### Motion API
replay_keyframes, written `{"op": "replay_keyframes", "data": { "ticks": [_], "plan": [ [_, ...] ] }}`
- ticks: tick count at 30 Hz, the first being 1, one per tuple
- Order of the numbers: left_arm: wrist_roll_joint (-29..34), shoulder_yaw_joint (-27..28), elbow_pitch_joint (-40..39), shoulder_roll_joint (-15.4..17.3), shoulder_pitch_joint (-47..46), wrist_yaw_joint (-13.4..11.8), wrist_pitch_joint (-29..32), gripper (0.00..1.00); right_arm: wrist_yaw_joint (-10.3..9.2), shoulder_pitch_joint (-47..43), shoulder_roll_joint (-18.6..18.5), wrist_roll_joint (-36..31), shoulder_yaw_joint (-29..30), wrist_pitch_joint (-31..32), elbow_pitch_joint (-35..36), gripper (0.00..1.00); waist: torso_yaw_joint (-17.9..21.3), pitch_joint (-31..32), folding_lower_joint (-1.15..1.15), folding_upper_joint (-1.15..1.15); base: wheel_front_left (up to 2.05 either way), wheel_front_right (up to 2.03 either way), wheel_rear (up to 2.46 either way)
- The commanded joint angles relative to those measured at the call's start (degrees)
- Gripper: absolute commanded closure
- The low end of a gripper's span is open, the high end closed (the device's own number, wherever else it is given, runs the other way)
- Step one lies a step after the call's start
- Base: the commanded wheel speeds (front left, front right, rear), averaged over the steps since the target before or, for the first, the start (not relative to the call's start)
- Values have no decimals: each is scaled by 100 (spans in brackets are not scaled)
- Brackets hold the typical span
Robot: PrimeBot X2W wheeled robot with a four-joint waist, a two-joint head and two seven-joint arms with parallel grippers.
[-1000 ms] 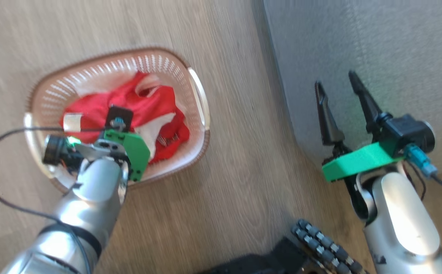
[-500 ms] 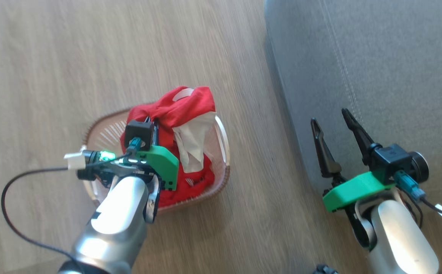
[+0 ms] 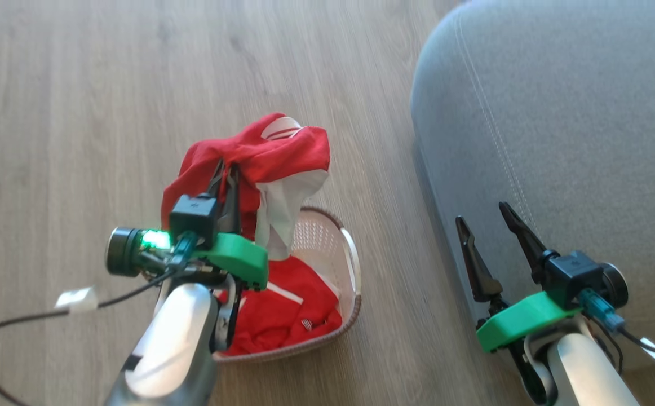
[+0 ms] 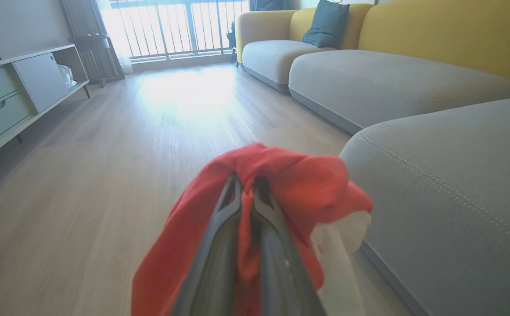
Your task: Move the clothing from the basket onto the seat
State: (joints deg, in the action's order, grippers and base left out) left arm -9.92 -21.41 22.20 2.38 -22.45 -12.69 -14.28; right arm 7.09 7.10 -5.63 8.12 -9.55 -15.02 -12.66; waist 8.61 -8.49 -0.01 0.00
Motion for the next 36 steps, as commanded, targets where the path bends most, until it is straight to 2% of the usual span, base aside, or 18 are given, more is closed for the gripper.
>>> {"op": "replay_keyframes", "data": {
  "ticks": [1, 6, 13, 17, 22, 26, 31, 36],
  "plan": [
    [62, 285, -365, 52, -17, 45, -72, 100, 40, 6, -12, 9, -123, 2, 258, 0, -83, 215, 1, 0, 0, 0, 0],
    [149, 479, -933, 51, 297, 149, -72, 100, 40, -187, 20, -19, -99, 2, 365, 0, -127, 455, 1, 0, 0, 0, 0],
    [-3, 650, -1868, 51, 535, 132, -72, 100, 40, -367, 48, -34, -63, 2, 420, 0, -192, 611, 1, 0, 0, 0, 0],
    [16, 556, -2280, 51, 583, 247, -72, 100, 40, -370, 57, -52, -88, 2, 413, 0, -212, 665, 1, 0, 0, 0, 0],
    [-95, 376, -3116, 50, 373, 202, -72, 100, 40, -366, 41, -75, -82, 2, 312, 0, -213, 692, 1, 0, 0, 0, 0],
    [-58, 88, -3700, 50, 183, 270, -72, 100, 40, -370, 49, -100, -101, 2, 283, 0, -209, 678, 1, 0, 0, 0, 0],
    [-36, -241, -3870, 50, 104, 384, -72, 100, 40, -363, 47, -114, -134, 2, 266, 0, -185, 685, 1, 0, 0, 0, 0],
    [62, -457, -3686, 50, 114, 529, -72, 100, 40, -357, 27, -107, -130, 2, 291, 0, -136, 683, 1, 0, 0, 0, 0]
  ]
}}
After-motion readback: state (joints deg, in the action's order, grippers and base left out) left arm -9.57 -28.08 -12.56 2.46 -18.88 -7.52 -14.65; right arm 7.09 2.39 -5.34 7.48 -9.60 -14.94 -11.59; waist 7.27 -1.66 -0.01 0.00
